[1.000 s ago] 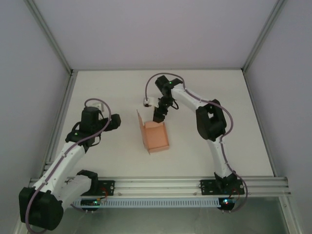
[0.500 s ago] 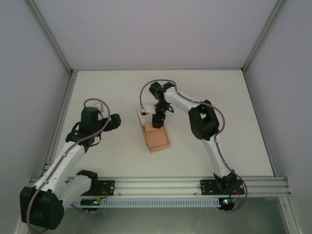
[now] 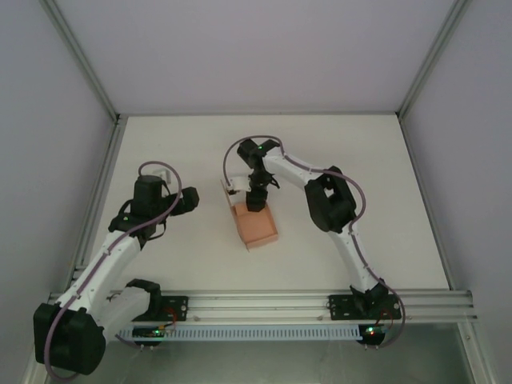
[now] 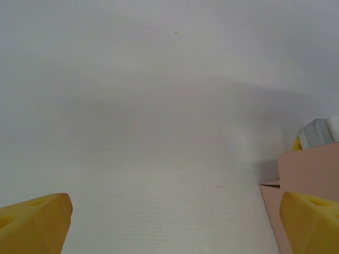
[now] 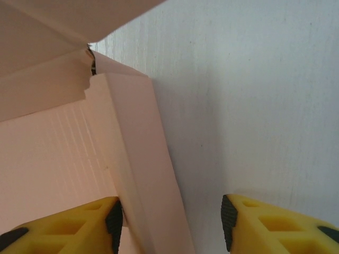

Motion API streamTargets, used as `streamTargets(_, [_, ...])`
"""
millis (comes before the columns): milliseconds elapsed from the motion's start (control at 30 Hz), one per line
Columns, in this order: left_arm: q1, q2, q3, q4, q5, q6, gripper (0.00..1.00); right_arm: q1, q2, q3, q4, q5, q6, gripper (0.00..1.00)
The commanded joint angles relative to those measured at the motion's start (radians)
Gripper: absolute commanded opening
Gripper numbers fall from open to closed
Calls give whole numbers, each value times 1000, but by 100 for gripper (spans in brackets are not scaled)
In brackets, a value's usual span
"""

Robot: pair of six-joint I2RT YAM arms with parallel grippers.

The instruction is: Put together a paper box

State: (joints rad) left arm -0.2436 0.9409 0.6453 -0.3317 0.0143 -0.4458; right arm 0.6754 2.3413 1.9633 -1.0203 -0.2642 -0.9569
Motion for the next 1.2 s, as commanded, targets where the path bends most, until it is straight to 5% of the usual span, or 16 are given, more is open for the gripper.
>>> streamTargets(0, [6,2,8,17,5,11,100,3,18,-29,37,56,22,36])
streamTargets(333, [8,-10,23,10,-14,8,100,-7,-96,-253,298,248,336,8])
streamTargets(567, [6,-19,22,13,-16,2,100,11,-176,-416,265,554,812,3])
streamTargets(733, [7,-17,20,20,-21,8,100,31,-219,-539,215,626,1047,0])
streamTargets(1167, [6,-29,15,0,-27,4,100,63,-135,-493,74,745,1231,0])
